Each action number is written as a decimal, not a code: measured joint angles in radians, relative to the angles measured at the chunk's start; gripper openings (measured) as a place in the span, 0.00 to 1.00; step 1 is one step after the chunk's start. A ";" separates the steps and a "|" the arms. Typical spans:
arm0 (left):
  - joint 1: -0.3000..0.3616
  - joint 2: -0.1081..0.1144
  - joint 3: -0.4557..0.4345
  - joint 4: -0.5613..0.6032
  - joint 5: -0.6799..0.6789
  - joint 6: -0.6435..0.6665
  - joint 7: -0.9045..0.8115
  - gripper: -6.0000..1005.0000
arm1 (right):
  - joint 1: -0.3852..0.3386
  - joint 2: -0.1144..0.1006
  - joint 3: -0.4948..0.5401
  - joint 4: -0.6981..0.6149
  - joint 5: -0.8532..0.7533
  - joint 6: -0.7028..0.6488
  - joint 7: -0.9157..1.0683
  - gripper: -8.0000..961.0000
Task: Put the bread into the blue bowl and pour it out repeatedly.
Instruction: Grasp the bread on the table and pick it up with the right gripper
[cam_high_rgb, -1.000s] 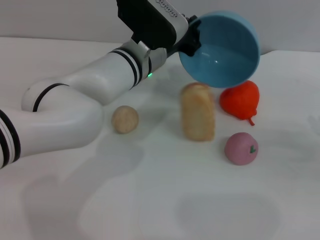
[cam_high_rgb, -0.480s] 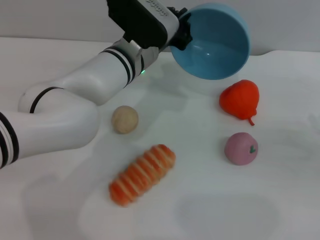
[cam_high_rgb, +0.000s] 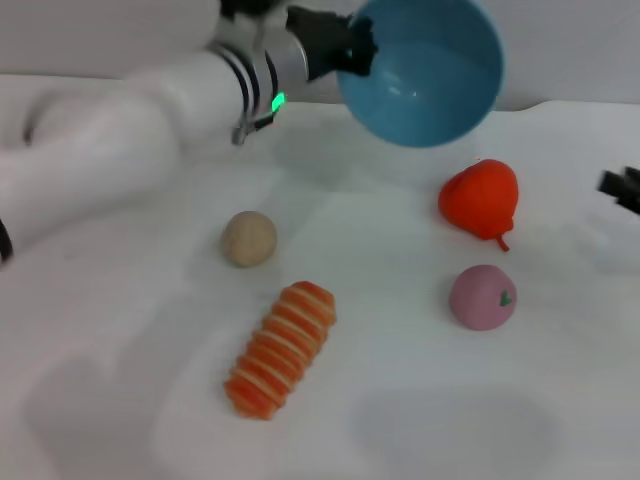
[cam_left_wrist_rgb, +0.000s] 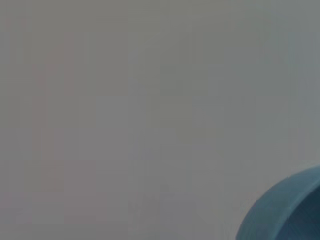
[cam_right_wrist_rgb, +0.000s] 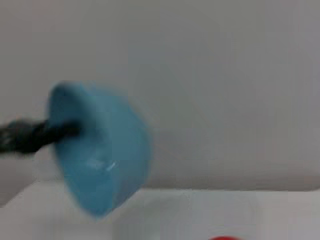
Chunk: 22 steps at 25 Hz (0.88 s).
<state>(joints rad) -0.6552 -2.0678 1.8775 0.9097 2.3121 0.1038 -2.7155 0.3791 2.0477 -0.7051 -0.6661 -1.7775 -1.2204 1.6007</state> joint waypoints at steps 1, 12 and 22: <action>0.003 0.001 -0.109 0.056 -0.049 0.160 -0.032 0.03 | 0.010 0.000 -0.026 -0.023 -0.018 -0.009 0.012 0.43; 0.061 0.009 -0.598 0.136 -0.100 0.766 -0.116 0.03 | 0.107 0.012 -0.241 -0.172 -0.185 -0.117 0.054 0.43; 0.178 0.017 -0.665 0.167 -0.156 0.880 -0.120 0.04 | 0.226 0.020 -0.604 -0.292 -0.313 -0.218 -0.061 0.52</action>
<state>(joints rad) -0.4767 -2.0508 1.2121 1.0766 2.1558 0.9836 -2.8351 0.6050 2.0681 -1.3090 -0.9584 -2.0909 -1.4383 1.5402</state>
